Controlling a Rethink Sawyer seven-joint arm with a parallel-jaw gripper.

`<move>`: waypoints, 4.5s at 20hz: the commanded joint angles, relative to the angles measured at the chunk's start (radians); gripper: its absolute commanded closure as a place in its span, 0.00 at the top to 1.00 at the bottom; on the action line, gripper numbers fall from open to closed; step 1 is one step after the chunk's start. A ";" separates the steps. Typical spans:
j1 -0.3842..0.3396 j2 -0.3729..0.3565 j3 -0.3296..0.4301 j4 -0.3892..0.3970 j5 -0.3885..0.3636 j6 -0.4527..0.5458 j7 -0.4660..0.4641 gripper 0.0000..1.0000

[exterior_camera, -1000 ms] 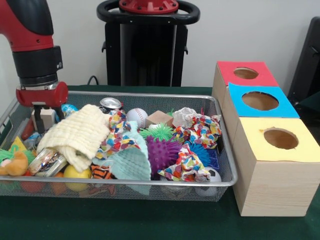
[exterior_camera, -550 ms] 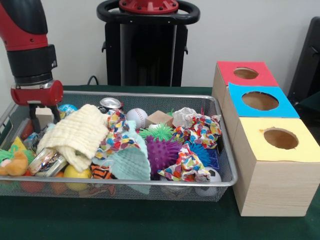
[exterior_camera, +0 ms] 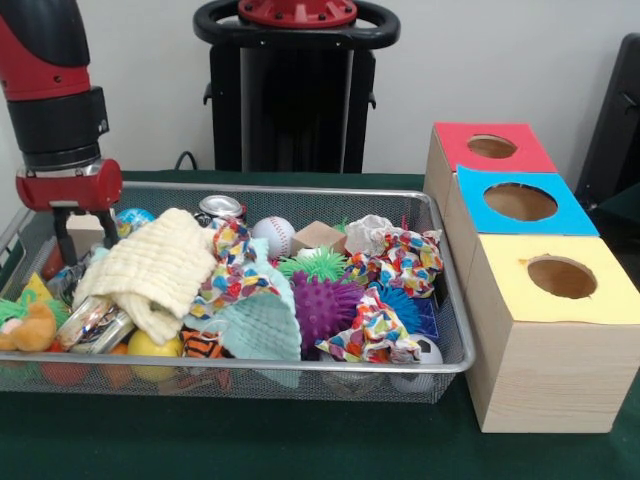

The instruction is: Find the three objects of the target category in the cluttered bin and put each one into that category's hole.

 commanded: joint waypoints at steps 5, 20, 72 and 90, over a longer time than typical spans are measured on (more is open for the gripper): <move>-0.017 0.027 0.044 -0.108 -0.030 0.092 -0.307 1.00; -0.017 0.118 0.038 -0.149 -0.077 0.035 -0.303 1.00; 0.434 -0.357 -0.183 0.202 0.223 0.019 0.127 0.00; 0.510 -0.452 -0.272 0.268 0.328 -0.005 0.128 0.00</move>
